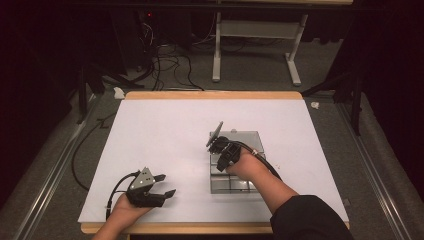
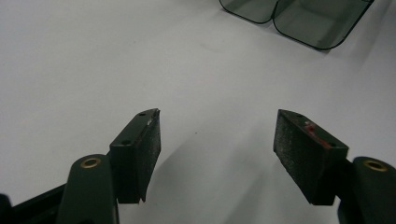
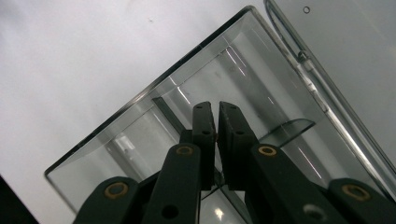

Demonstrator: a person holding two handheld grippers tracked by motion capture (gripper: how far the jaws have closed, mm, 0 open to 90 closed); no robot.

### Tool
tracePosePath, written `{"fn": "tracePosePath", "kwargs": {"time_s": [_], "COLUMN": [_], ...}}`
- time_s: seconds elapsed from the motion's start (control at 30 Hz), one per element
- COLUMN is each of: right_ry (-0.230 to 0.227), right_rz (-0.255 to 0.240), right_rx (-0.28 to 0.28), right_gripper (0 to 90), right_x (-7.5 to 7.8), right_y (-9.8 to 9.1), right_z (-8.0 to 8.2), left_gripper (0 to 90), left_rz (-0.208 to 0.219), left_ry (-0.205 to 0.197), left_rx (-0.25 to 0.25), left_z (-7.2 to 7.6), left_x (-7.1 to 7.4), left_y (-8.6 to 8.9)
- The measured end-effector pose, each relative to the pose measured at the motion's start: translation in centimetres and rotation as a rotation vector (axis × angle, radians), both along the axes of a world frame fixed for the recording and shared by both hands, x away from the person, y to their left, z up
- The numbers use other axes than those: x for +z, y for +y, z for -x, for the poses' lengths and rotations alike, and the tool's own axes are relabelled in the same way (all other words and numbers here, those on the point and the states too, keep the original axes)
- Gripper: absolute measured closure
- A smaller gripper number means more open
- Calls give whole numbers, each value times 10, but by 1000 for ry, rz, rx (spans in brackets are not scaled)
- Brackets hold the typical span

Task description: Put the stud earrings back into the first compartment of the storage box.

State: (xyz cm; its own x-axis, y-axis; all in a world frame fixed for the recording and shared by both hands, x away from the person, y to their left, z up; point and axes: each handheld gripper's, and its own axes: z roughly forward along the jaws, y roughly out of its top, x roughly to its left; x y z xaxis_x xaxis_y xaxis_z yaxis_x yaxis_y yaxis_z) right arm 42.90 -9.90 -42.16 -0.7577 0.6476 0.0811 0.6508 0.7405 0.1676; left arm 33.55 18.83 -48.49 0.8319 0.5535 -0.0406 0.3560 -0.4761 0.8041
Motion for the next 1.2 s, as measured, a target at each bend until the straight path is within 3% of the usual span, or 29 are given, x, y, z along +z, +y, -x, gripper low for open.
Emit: {"fn": "tracePosePath", "kwargs": {"time_s": [0.17, 0.53, 0.73, 0.93, 1.07, 1.1, 1.2], "right_ry": [14, 20, -14, -42, -41, -29, -45], "right_rz": [20, 27, -8, -8, 1, 9, 7], "right_rx": [-33, -22, -48, -70, -120, -157, -164], "right_gripper": [858, 794, 786, 753, 726, 726, 720], "right_x": [-6, -13, 9, 23, 30, 32, 36], "right_y": [0, -2, -11, -31, -50, -54, -75], "right_z": [-3, -4, 2, 7, 13, 16, 20], "left_gripper": [325, 325, 325, 325, 325, 325, 325], "left_rz": [3, 3, -1, 0, -1, -1, -1], "left_ry": [-3, -2, -2, -3, 1, -2, 0], "left_rx": [-1, -2, -3, 0, 1, 3, 3], "left_z": [0, 1, 0, 0, 0, 0, 0], "left_x": [0, 0, 0, 0, 0, 0, 0], "left_y": [0, 0, 0, 0, 0, -1, -1]}}
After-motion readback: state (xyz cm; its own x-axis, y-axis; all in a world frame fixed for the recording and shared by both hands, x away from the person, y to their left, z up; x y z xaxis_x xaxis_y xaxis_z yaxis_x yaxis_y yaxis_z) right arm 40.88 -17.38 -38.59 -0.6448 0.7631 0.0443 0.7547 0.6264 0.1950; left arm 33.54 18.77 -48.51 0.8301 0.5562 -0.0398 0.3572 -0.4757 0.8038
